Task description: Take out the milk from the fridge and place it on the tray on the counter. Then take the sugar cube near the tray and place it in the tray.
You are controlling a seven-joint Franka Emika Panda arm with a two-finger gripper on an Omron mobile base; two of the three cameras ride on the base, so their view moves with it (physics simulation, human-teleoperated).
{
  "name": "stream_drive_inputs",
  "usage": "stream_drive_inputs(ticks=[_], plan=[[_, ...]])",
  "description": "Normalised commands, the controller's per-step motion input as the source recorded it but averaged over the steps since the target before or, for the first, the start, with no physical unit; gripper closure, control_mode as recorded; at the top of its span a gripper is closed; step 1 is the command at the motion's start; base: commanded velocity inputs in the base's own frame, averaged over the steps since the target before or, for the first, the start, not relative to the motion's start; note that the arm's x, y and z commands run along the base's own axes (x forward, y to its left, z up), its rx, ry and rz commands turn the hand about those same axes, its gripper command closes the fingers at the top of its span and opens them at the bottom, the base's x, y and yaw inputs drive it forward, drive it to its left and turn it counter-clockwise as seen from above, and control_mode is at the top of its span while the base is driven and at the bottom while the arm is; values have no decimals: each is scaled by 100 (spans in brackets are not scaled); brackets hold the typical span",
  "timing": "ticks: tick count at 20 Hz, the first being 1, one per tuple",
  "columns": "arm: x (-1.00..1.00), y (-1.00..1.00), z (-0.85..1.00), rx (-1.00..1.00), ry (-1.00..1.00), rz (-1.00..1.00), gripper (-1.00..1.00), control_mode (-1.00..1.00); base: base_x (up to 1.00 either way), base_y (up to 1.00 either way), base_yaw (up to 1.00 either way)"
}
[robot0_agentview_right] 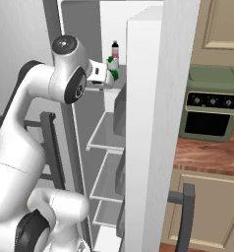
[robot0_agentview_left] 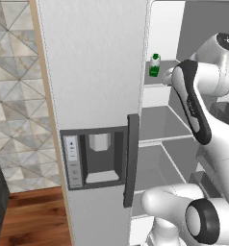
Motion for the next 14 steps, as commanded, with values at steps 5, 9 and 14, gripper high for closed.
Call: stream_drive_inputs(ticks=[5,9,14], plan=[[30,-30,46,1,-15,3,-100,-100,0,0,0],[43,-16,29,1,-13,12,-100,-100,0,0,0],[54,-5,9,0,-3,14,-100,-100,0,0,0]])
